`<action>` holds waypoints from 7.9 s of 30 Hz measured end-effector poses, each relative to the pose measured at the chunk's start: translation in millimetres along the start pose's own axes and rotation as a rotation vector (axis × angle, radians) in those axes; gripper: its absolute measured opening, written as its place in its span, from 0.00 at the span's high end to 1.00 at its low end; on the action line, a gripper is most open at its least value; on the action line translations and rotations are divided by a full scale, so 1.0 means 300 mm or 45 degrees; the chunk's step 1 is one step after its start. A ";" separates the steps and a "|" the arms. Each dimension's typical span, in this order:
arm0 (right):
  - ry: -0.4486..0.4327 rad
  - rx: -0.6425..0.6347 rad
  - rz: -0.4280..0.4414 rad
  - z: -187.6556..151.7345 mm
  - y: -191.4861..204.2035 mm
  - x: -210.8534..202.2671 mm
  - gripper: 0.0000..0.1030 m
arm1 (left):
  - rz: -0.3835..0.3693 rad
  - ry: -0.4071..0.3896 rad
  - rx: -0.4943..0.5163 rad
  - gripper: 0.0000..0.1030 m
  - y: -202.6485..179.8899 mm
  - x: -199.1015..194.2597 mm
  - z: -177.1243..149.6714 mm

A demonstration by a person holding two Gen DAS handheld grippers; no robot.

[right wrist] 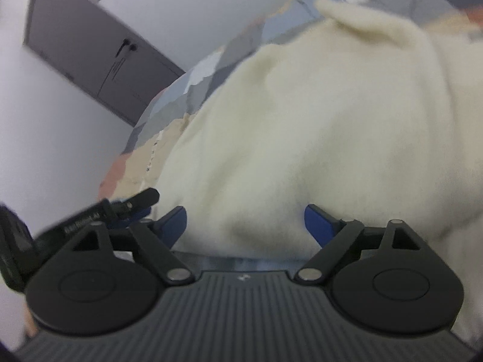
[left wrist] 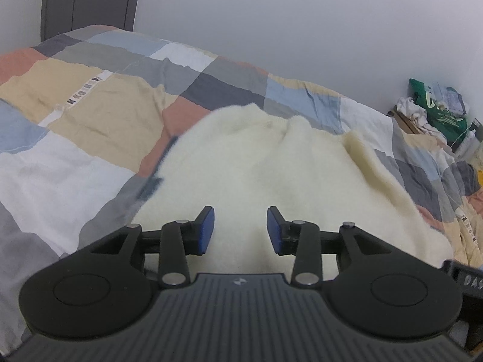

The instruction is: Fold large clothes

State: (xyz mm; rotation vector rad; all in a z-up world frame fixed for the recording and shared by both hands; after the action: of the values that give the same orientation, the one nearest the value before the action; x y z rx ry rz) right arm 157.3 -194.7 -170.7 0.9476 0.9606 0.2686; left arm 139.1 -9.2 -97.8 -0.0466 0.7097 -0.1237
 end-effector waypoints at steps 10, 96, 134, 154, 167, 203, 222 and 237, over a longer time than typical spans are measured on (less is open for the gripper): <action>0.274 0.382 -0.016 -0.114 -0.116 0.085 0.15 | -0.001 0.107 -0.061 0.52 0.035 0.079 -0.032; -0.349 0.296 -0.043 -0.024 -0.188 -0.421 0.71 | -0.402 0.016 -0.613 0.40 0.030 -0.295 -0.199; -0.311 -0.176 -0.237 0.509 -0.140 0.078 0.46 | -0.340 0.010 -0.153 0.25 0.030 0.385 0.215; -0.521 -0.278 -0.322 0.596 -0.117 -0.165 0.17 | 0.072 -0.128 -0.071 0.19 0.187 0.164 0.240; -0.467 -0.048 -0.396 0.700 -0.314 -0.237 0.17 | 0.020 -0.069 -0.235 0.20 0.266 0.314 0.181; -0.608 -0.369 -0.529 0.620 -0.183 -0.166 0.30 | 0.056 -0.115 -0.232 0.40 0.222 0.194 0.202; -0.418 -0.641 -0.365 0.363 -0.050 -0.033 0.26 | -0.299 0.116 -0.376 0.19 -0.068 0.163 0.020; -0.406 -0.608 -0.374 0.347 -0.059 -0.024 0.24 | -0.407 0.337 -0.813 0.18 -0.027 0.269 -0.146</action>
State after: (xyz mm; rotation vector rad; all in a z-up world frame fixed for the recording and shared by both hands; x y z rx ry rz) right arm 232.4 -268.1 -157.0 0.3883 0.6843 0.0853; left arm 170.4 -27.6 -182.6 -0.7681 0.9810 -0.2072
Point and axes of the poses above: each gripper's, at about its wrist camera, not at the fingertips, and x roughly the way its jaws point, y to its left, z to its top, the point moved 4 cm from there along x, roughly the way its jaws point, and after that the axes turned 14 degrees about x, right-handed, at the moved point
